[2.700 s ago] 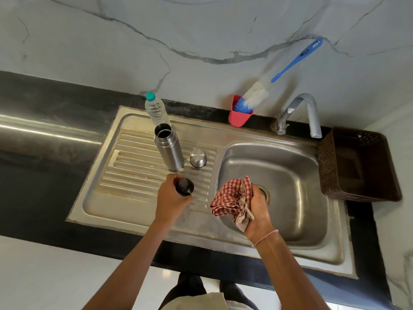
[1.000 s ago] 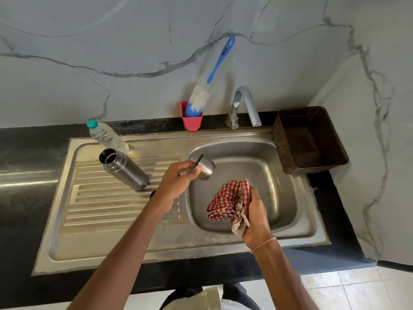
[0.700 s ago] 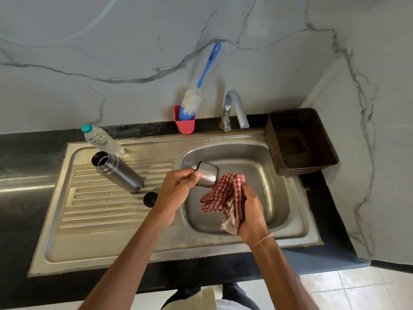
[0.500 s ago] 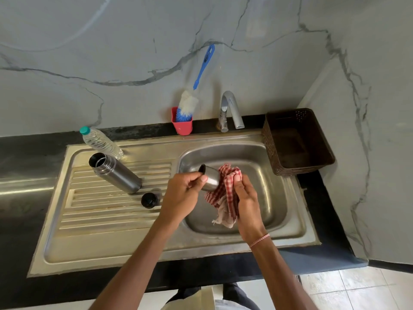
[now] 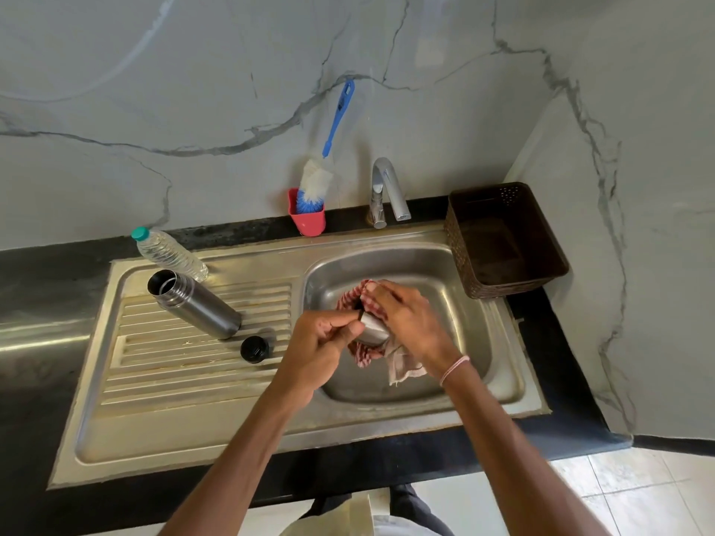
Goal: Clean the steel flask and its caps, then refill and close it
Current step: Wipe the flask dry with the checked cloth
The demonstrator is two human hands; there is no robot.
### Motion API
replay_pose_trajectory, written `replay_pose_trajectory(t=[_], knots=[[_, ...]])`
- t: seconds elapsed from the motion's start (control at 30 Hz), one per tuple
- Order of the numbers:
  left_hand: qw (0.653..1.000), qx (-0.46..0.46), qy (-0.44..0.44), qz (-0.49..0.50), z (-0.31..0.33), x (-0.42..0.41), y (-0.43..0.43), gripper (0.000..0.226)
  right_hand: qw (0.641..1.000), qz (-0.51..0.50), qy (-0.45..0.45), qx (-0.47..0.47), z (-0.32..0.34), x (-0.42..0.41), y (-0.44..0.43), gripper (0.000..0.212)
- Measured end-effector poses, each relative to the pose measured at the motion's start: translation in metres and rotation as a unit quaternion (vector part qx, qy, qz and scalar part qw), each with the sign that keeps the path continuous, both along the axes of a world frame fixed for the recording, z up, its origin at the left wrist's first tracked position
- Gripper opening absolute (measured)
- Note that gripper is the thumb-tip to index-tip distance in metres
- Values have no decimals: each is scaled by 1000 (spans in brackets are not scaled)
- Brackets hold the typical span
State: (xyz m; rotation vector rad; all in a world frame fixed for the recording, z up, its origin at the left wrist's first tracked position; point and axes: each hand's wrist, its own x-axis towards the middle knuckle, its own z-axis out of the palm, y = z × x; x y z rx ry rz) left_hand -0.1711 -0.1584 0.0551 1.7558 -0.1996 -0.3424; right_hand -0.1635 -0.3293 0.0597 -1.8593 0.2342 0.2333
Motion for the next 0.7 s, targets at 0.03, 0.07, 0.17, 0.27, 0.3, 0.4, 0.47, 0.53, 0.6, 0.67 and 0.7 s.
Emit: replay_pose_trajectory(t=[0.03,0.07,0.17,0.27,0.3,0.4,0.47,0.53,0.6,0.67,0.7], knots=[[1000,-2,-4,1,-1,-3,0,22,992,-16,79,101,5,4,-5,35],[1000,1,-14,4,-2,-4,0,24,968,-25,153,199,11,5,-8,39],[999,13,-20,-22,0,1,2,26,935,-50,218,274,11,2,-9,45],[998,13,40,-49,11,5,2,21,988,-72,82,105,-4,5,0,36],[997,8,63,-41,12,5,2,21,998,-59,12,24,-9,5,4,34],[982,-48,169,62,9,8,-1,28,971,-19,-176,-160,-22,-4,19,30],[956,-103,236,138,5,15,0,32,942,14,-252,-223,-30,-14,28,32],[931,-144,279,185,7,18,2,35,918,59,-295,-258,-40,-22,33,37],[910,-177,313,208,11,18,4,33,898,90,-323,-287,-51,-30,33,42],[893,-195,340,222,11,18,6,30,876,120,-347,-313,-61,-37,30,46],[886,-198,347,235,10,18,6,29,865,134,-358,-325,-66,-39,29,48]])
